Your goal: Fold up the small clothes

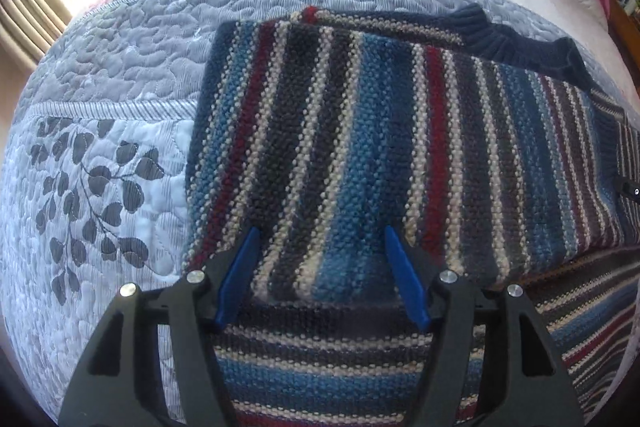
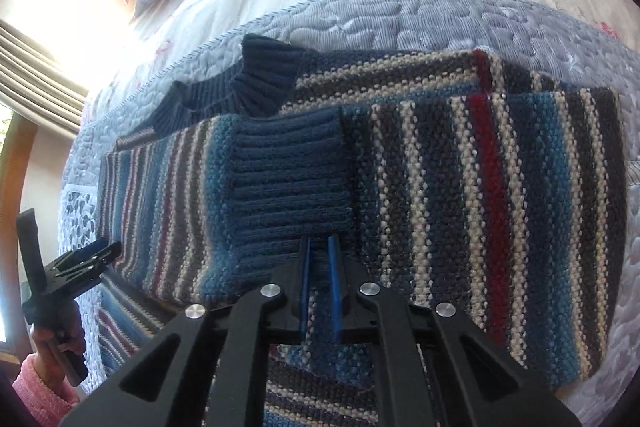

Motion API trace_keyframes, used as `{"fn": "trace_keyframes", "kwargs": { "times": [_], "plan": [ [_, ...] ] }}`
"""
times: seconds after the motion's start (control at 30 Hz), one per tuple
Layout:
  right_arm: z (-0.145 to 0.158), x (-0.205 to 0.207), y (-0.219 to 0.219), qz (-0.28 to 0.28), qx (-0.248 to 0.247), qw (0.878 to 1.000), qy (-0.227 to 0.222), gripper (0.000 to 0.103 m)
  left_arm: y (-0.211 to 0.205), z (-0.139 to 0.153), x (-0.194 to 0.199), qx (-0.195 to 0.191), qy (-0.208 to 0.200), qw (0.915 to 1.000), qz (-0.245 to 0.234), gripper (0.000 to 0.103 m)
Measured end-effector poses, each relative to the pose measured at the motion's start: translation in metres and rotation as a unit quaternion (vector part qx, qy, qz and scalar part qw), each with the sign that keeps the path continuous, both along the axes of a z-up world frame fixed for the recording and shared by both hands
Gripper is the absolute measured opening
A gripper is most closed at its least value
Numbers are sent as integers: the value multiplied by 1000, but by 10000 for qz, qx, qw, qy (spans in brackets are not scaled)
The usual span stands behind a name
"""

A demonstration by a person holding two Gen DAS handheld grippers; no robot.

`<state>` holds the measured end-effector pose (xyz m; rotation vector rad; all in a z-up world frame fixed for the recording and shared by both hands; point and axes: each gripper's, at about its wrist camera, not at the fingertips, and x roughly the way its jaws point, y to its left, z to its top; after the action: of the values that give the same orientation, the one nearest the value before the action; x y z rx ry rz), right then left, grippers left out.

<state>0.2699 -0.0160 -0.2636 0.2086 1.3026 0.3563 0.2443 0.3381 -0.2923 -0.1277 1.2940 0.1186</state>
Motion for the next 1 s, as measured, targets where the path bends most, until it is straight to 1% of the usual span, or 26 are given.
{"fn": "trace_keyframes", "kwargs": {
  "times": [0.07, 0.13, 0.2, 0.23, 0.27, 0.3, 0.37, 0.43, 0.5, 0.57, 0.67, 0.7, 0.8, 0.87, 0.93, 0.97, 1.0],
  "plan": [
    [2, -1, 2, 30, -20, 10000, -9, 8, 2, 0, -2, -70, -50, 10000, 33, 67],
    [17, -7, 1, 102, -28, 9999, -80, 13, 4, 10, -7, -104, -51, 9999, 100, 65],
    [40, -23, -10, 101, 179, 9994, -274, 21, 6, 25, -21, -160, -100, 9998, 1, 67],
    [51, -35, -16, 104, 295, 9990, -318, 25, 7, 33, -31, -96, -108, 9999, -94, 71],
    [59, -48, -22, 130, 388, 9986, -323, 31, 9, 42, -46, -28, -129, 9997, -189, 73],
    [64, -64, -27, 176, 386, 9986, -302, 32, 11, 47, -62, -7, -114, 9996, -267, 77],
    [68, -103, -34, 336, 145, 9990, -237, 34, 18, 50, -101, -24, 116, 9992, -390, 79],
    [63, -148, -43, 404, -78, 9991, -61, 39, 30, 44, -144, -157, 481, 9981, -354, 79],
    [50, -193, -58, 345, -137, 9989, 276, 39, 45, 32, -189, -336, 898, 9952, -183, 79],
    [35, -236, -72, 182, -140, 9976, 660, 39, 50, 21, -230, -574, 1219, 9909, 25, 79],
    [14, -289, -90, -165, -14, 9929, 1174, 39, 51, 7, -273, -1069, 1516, 9819, 394, 79],
    [11, -302, -94, -289, 51, 9917, 1249, 39, 48, 3, -283, -1127, 1565, 9803, 437, 79],
    [11, -326, -103, -492, 268, 9901, 1288, 39, 42, -3, -298, -1290, 1576, 9776, 534, 79],
    [17, -333, -105, -511, 303, 9896, 1308, 40, 42, -2, -301, -1285, 1555, 9777, 585, 79],
    [24, -339, -104, -371, 190, 9910, 1271, 47, 39, 0, -309, -1571, 1580, 9728, 628, 79],
    [25, -343, -102, -304, 79, 9915, 1261, 52, 28, 3, -324, -1658, 1594, 9710, 652, 79],
    [26, -346, -102, -242, 29, 9915, 1279, 53, 25, 4, -327, -1684, 1610, 9704, 628, 79]
  ]
}}
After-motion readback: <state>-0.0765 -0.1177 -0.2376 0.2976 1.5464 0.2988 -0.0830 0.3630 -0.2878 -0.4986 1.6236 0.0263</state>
